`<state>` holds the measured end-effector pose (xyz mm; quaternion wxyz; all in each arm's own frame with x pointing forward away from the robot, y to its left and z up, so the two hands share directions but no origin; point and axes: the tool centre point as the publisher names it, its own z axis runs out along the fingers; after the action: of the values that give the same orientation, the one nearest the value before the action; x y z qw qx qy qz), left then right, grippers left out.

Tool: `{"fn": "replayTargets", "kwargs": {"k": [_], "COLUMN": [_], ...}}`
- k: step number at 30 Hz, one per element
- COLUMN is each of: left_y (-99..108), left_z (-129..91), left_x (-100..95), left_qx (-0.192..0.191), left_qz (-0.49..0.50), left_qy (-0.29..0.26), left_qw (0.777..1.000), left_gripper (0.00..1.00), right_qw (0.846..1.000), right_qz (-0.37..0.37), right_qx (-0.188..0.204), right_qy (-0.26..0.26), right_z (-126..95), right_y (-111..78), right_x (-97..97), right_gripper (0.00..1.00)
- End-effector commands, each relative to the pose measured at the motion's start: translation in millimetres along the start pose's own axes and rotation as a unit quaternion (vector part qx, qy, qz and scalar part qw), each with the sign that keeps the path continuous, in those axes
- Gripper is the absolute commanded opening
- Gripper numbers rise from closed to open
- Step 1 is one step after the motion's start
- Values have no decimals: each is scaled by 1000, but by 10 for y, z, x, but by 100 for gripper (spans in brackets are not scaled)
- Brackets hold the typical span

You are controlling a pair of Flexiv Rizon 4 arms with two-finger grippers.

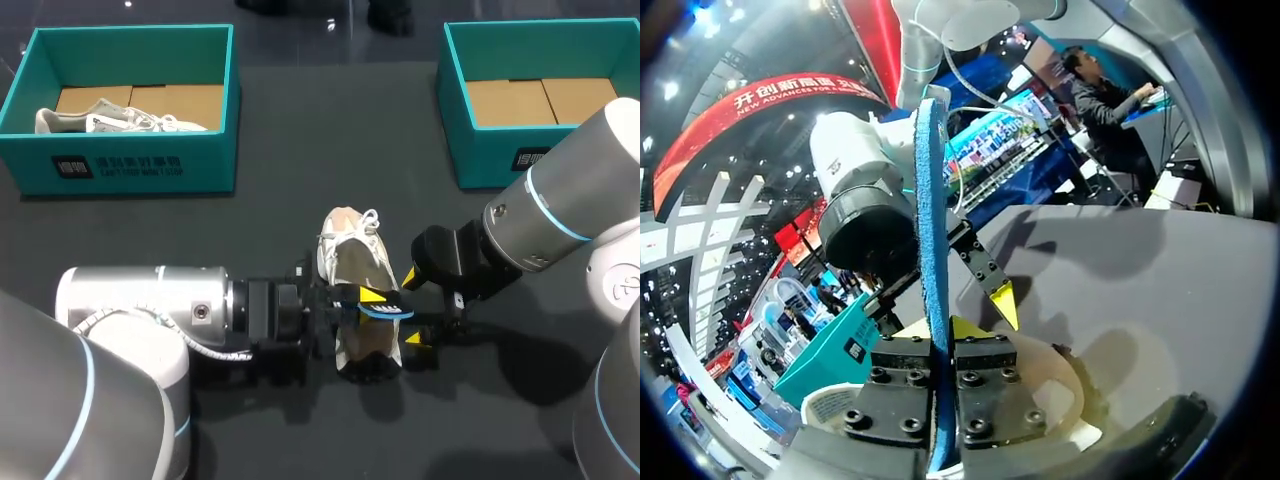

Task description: Take the shoe out of the shoebox, open the shoe tongue, remove and reinsert the insole, then place the shoe into the shoebox

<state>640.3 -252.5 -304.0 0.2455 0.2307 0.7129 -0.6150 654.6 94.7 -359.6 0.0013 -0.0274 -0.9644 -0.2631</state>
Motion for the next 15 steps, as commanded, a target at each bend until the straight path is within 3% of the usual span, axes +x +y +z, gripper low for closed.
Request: {"fn": "replayTargets", "kwargs": {"k": [1, 15], "left_y": [65, 343], "left_z": [33, 79], "left_x": [19, -57], "left_qx": [-1, -37], "left_qz": [8, -1], "left_qy": [1, -13], "left_qw": [1000, 999], "left_gripper": [0, 0], "right_qw": [1000, 1000], "right_qz": [0, 0], "right_qx": [0, 0], "right_qy": [-1, -1], "right_z": [-4, -4], "right_y": [-6, -6], "right_x": [14, 14], "right_gripper": [100, 100]}}
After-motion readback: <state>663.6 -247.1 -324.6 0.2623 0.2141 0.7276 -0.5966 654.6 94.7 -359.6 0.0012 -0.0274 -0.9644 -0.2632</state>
